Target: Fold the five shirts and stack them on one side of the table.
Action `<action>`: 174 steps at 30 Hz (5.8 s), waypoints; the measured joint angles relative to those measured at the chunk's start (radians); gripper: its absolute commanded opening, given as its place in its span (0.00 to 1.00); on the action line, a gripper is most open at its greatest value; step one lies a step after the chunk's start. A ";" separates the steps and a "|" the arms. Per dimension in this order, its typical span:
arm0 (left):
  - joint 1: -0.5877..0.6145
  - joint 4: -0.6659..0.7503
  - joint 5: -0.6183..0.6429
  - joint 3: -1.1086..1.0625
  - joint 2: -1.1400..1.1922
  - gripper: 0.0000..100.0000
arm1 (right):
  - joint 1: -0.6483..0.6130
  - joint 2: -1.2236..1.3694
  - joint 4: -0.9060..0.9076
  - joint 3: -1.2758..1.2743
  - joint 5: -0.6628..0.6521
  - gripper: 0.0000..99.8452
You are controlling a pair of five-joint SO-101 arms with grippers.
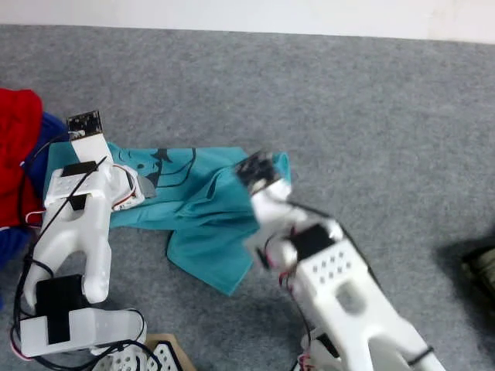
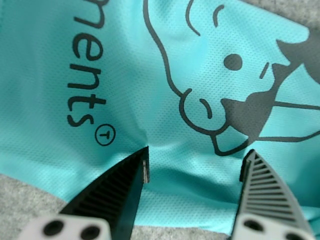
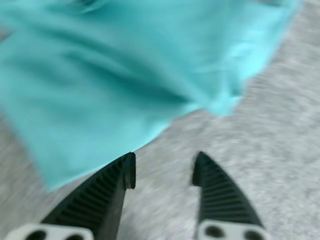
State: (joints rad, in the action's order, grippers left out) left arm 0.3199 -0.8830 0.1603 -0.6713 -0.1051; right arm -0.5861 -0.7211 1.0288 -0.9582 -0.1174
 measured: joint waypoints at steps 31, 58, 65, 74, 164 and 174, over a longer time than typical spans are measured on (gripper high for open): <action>0.031 0.054 0.000 -0.020 0.000 0.30 | -0.473 0.242 -0.126 -0.097 -0.319 0.16; 0.031 0.054 0.000 -0.020 0.000 0.30 | -0.055 0.267 0.078 0.230 -0.276 0.01; 0.031 0.054 0.000 -0.020 0.000 0.30 | 0.043 0.276 0.052 0.374 -0.273 0.01; 0.031 0.054 0.000 -0.020 0.000 0.30 | 0.074 0.405 -0.055 0.477 -0.319 0.01; 0.296 -0.187 0.000 0.061 -0.318 0.30 | -0.034 -0.040 -0.506 -0.313 -0.118 0.18; 0.382 -0.098 0.000 0.037 -0.081 0.30 | -0.034 -0.150 -0.509 -0.376 -0.118 0.18</action>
State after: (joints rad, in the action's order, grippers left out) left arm 0.7020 -0.9812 0.1603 -0.6345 -0.1864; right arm -0.6199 -0.8715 0.5194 -1.3341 -0.2355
